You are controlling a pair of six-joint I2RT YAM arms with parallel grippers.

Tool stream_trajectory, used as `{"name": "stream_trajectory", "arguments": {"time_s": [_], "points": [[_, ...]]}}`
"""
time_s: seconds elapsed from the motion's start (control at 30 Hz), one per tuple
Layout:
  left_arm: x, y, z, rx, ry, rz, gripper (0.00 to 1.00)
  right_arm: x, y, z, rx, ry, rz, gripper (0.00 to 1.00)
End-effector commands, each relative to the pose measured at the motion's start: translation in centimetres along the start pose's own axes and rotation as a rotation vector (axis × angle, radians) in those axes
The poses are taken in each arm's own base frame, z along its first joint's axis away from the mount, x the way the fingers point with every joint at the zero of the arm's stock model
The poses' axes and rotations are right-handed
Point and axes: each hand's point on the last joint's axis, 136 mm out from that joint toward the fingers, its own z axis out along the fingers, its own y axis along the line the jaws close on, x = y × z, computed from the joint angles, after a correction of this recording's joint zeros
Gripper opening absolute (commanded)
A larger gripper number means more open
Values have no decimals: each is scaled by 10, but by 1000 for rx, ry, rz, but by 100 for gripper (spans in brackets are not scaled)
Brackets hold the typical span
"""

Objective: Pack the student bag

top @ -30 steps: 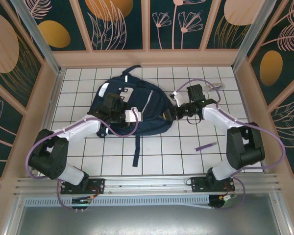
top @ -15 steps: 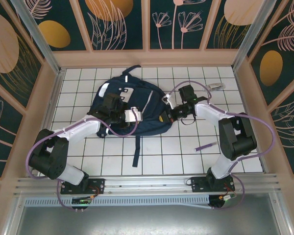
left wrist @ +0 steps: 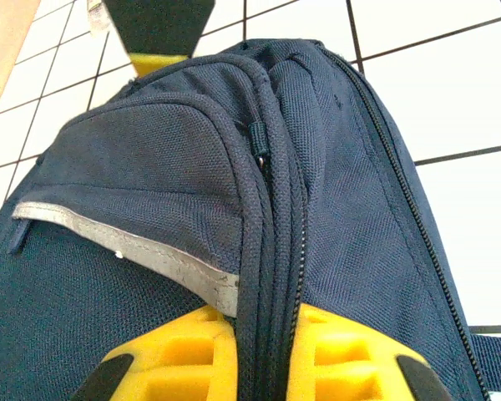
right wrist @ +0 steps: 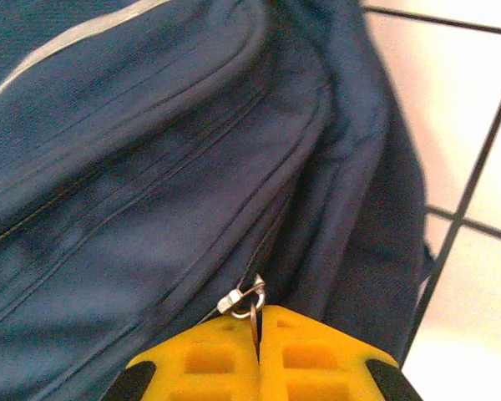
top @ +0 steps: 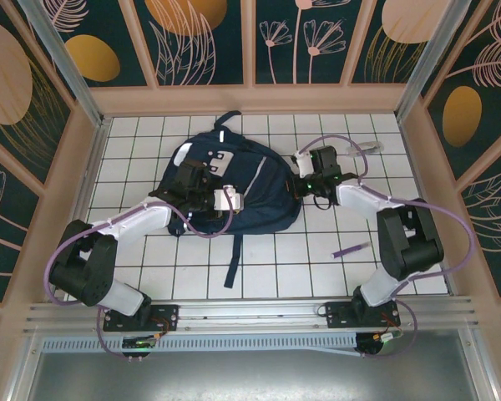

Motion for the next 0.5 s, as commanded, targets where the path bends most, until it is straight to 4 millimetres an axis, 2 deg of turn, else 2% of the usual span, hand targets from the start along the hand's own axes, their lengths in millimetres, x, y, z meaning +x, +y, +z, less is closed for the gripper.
{"name": "stream_trajectory", "arguments": {"time_s": [0.0, 0.1, 0.2, 0.27, 0.4, 0.47], "points": [[-9, -22, -12, 77, -59, 1, 0, -33, -100, -4, 344, -183, 169, 0], [-5, -17, -19, 59, -53, -33, 0, -29, -102, -2, 332, -190, 161, 0], [3, -8, -37, 65, -74, -124, 2, -19, -82, -9, 285, -180, 87, 0], [18, 0, -47, 44, -42, -170, 14, -13, -62, -18, 249, -185, 31, 0], [45, 34, -61, -132, 46, -242, 49, -3, -6, -36, 146, -189, -100, 0], [61, 56, -67, -237, 87, -318, 52, 3, 30, -38, 51, -182, -173, 0]]}}
